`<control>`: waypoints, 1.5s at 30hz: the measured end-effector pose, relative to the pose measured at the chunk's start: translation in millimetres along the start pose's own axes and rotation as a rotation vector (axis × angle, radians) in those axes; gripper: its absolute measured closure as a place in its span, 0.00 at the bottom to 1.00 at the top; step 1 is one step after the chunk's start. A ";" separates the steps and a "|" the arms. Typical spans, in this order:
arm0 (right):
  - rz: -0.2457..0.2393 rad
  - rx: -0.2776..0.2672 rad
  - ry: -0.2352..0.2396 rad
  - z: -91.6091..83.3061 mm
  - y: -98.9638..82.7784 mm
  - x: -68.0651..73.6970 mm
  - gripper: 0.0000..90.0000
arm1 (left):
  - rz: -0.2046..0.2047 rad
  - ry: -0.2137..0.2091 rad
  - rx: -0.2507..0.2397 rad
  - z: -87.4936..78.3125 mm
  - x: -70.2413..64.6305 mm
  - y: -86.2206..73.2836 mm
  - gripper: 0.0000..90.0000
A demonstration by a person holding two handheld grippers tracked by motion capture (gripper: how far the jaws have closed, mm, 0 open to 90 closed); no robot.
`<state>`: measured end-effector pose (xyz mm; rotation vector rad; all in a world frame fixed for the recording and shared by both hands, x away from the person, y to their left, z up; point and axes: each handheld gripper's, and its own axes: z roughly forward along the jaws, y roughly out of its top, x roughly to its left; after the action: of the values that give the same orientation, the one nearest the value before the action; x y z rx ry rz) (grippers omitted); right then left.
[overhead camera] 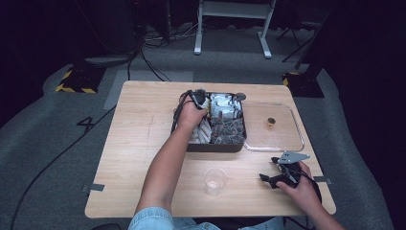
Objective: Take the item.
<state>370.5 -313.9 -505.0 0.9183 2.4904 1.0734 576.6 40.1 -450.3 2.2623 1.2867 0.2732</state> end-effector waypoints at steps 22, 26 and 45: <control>0.000 0.000 0.000 0.0 0.0 0.0 0.10 | 0.075 0.009 0.025 -11.1 -1.1 5.7 1.00; 0.000 0.000 0.000 0.0 0.0 0.0 0.10 | 0.088 0.001 -0.001 -19.4 -3.0 10.7 1.00; -0.001 -0.001 -0.001 0.0 0.0 -0.1 0.10 | 0.134 -0.064 -0.108 -67.8 -5.6 15.7 1.00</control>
<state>370.6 -313.9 -505.0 0.9169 2.4897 1.0734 557.2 51.8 -384.2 2.2497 1.0650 0.3080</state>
